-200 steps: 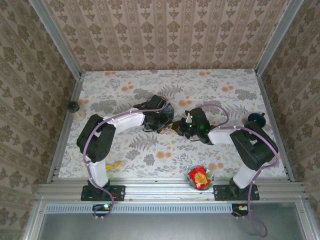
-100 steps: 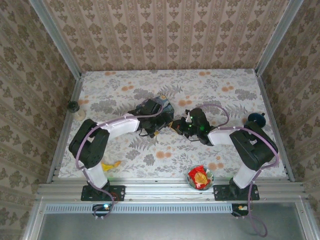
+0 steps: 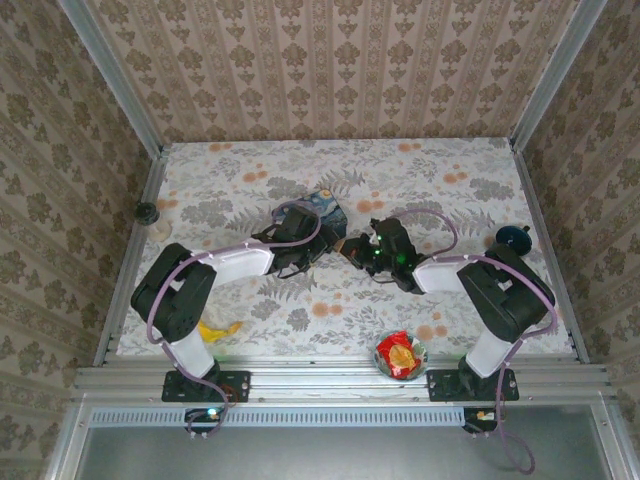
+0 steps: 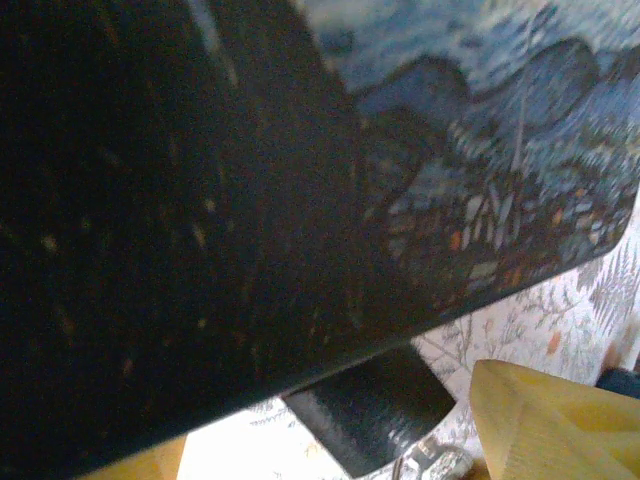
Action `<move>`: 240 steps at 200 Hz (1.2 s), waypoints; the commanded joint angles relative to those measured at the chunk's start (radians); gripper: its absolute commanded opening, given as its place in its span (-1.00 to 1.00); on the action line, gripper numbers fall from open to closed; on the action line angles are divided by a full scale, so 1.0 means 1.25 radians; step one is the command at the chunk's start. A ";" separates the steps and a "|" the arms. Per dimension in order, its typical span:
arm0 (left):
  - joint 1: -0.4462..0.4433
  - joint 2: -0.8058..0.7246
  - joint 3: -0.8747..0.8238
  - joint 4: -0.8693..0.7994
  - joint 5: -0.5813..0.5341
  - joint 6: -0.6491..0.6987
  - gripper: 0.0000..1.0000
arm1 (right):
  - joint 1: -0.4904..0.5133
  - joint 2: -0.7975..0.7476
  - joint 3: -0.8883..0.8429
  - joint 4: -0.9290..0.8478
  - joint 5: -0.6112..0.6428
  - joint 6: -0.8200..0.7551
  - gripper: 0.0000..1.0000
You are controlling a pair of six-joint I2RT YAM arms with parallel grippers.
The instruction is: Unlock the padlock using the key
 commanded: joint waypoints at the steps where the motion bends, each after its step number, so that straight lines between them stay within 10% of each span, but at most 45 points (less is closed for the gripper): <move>1: 0.002 -0.020 -0.014 0.051 -0.067 -0.003 0.51 | 0.014 -0.003 -0.017 0.013 0.035 0.011 -1.00; 240: -0.009 0.038 -0.007 0.095 0.001 0.054 -0.62 | 0.055 0.001 -0.027 0.023 0.070 -0.030 -1.00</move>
